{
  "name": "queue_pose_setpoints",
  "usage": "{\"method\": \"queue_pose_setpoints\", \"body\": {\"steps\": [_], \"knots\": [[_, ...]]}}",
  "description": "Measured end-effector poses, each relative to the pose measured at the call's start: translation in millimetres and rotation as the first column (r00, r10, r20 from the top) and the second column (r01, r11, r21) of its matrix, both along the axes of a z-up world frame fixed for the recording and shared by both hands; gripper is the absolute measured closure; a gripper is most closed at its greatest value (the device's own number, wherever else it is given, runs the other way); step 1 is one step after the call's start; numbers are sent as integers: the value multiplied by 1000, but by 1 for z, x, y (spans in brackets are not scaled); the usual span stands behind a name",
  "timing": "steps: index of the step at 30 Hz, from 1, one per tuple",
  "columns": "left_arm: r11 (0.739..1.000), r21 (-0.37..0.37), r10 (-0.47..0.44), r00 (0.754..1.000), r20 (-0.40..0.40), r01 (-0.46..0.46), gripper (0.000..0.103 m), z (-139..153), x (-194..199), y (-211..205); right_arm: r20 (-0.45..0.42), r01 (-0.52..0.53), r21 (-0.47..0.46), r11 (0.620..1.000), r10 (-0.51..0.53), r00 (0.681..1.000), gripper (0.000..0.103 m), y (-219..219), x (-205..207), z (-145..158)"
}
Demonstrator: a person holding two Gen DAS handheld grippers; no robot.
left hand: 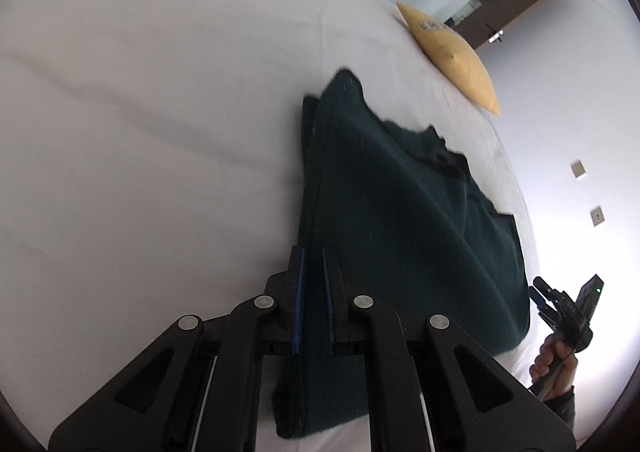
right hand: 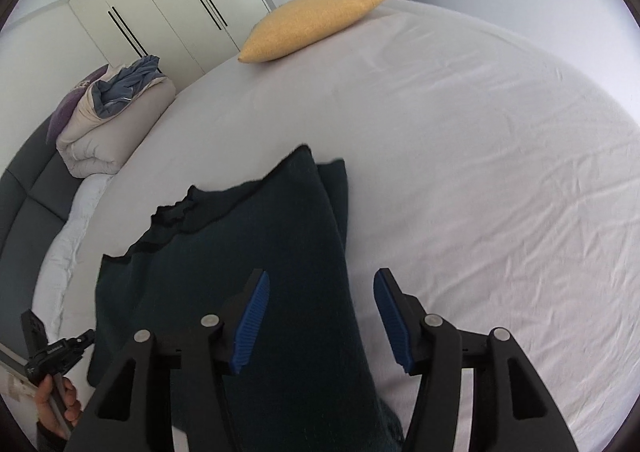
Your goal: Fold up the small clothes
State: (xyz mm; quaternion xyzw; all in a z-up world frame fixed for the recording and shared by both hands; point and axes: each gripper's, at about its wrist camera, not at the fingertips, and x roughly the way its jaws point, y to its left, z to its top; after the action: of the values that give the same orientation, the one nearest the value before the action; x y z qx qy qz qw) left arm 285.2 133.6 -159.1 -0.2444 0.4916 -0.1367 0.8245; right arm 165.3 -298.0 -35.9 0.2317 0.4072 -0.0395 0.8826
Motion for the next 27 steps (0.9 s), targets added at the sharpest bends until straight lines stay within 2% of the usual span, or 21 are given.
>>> {"method": "queue_pose_setpoints", "body": {"steps": [4, 10, 12, 13, 14, 15, 19, 21, 22, 23, 24, 26, 27], "knots": [[1000, -20, -19, 1000, 9, 19, 95, -1, -20, 5, -9, -2, 73, 997, 3, 1000, 45, -6, -15, -11], [998, -57, -27, 999, 17, 28, 94, 3, -42, 16, -16, -49, 117, 992, 51, 999, 45, 2, -26, -16], [996, -83, -24, 999, 25, 26, 81, 4, -46, 17, -18, -67, 114, 991, 69, 997, 45, 7, -28, -17], [994, -102, -23, 999, 32, 26, 58, 4, -49, 19, -18, -67, 114, 991, 70, 997, 45, 7, -29, -17], [993, -118, -23, 999, 34, 27, 29, 5, -52, 21, -17, -68, 119, 991, 70, 997, 44, 7, -29, -17], [992, -127, -17, 999, 48, 23, 25, 5, -55, 22, -14, -67, 130, 989, 70, 997, 44, 7, -30, -17], [988, -146, -53, 997, 47, 59, 25, 7, -58, 19, 7, -71, 172, 983, 71, 997, 44, 3, -34, -14], [989, -123, -73, 996, 45, 78, 28, 7, -56, 14, -6, -80, 147, 986, 81, 997, 44, 5, -33, -14], [991, -98, -86, 996, 35, 89, 40, 7, -54, 10, -21, -82, 127, 989, 85, 996, 44, 6, -33, -15], [992, -84, -95, 995, 24, 96, 57, 5, -53, 6, -32, -80, 115, 990, 84, 996, 44, 7, -32, -16], [992, -71, -104, 994, 13, 105, 67, 4, -52, 3, -42, -73, 107, 992, 78, 996, 44, 7, -32, -18], [995, -13, -102, 995, 3, 102, 82, 2, -50, -3, -55, -69, 90, 994, 74, 996, 51, 7, -31, -20], [995, -2, -103, 995, 5, 103, 86, 2, -50, -4, -66, -73, 72, 995, 78, 995, 55, 8, -30, -22]]}}
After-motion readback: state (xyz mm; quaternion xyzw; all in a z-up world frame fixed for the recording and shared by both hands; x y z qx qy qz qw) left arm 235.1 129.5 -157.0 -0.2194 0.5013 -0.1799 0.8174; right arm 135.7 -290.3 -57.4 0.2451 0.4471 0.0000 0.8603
